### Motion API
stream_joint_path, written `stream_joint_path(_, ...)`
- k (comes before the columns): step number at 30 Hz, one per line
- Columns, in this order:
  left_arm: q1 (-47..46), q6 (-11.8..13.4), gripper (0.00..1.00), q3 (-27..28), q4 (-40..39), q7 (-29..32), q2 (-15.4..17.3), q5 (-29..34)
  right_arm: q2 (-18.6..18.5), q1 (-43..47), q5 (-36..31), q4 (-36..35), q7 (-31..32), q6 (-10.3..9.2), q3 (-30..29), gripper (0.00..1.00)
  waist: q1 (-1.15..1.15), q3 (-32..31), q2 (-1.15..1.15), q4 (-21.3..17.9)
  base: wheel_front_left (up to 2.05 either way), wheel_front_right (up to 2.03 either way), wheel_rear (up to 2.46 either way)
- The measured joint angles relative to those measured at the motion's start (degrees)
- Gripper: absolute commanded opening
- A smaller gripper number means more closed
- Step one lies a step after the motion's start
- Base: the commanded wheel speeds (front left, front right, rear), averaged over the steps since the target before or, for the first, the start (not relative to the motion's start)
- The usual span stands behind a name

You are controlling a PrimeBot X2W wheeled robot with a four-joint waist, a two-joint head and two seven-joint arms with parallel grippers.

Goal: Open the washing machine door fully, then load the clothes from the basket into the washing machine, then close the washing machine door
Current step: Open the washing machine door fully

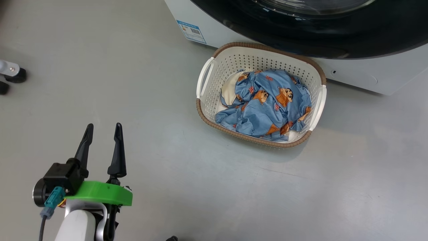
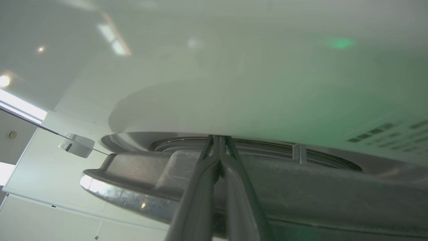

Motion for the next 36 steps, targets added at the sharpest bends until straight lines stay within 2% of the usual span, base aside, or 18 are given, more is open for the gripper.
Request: stream_joint_path(36, -0.2, -0.2, 1.00, 1.6, 1.0, 0.0, -0.1, 0.2, 0.3, -1.5, -0.5, 2.7, 4.0, -0.01, 1.8, 0.00, 0.00, -2.5, 0.00, -2.0, 0.00, 0.00, 0.00)
